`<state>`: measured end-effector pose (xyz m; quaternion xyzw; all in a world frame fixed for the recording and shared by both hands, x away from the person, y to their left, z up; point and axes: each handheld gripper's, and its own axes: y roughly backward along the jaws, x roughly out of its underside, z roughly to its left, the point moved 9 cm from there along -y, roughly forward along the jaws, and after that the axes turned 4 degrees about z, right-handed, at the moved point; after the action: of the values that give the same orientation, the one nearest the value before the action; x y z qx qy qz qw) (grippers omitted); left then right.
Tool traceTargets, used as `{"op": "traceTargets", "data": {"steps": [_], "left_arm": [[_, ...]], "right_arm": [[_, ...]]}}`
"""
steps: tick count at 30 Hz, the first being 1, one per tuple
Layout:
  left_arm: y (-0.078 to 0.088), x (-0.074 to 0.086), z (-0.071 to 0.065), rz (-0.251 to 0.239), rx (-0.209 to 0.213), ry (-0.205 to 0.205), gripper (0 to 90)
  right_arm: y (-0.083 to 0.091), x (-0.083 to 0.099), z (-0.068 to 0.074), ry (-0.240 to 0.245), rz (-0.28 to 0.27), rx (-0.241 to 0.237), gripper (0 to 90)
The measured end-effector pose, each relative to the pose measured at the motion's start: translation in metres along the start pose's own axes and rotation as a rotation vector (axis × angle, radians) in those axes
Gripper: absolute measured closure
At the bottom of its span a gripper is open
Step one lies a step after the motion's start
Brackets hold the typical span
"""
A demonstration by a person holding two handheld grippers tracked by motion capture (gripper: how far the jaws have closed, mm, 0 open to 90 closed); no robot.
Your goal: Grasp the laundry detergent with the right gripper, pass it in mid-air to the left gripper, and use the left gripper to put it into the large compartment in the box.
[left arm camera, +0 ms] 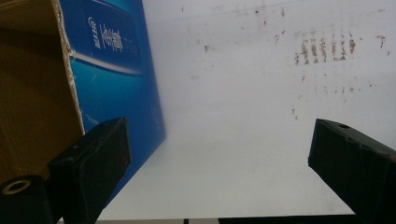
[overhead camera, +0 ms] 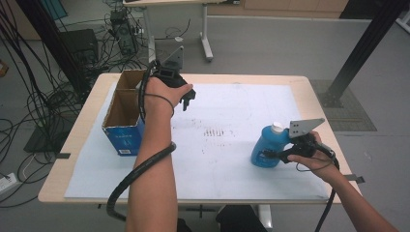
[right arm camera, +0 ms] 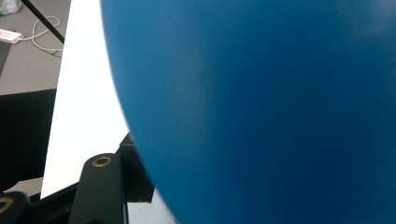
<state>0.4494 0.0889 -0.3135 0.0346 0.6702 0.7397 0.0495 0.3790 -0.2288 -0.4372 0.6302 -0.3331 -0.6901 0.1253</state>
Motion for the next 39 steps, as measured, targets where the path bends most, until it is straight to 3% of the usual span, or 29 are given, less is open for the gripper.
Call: {"op": "traceTargets", "data": {"steps": [39], "left_arm": [[0.0027, 0.0035, 0.003, -0.007, -0.007, 0.003, 6.4]], "right_arm": [[0.0001, 0.0001, 0.0, -0.011, 0.004, 0.005, 38.1]]}}
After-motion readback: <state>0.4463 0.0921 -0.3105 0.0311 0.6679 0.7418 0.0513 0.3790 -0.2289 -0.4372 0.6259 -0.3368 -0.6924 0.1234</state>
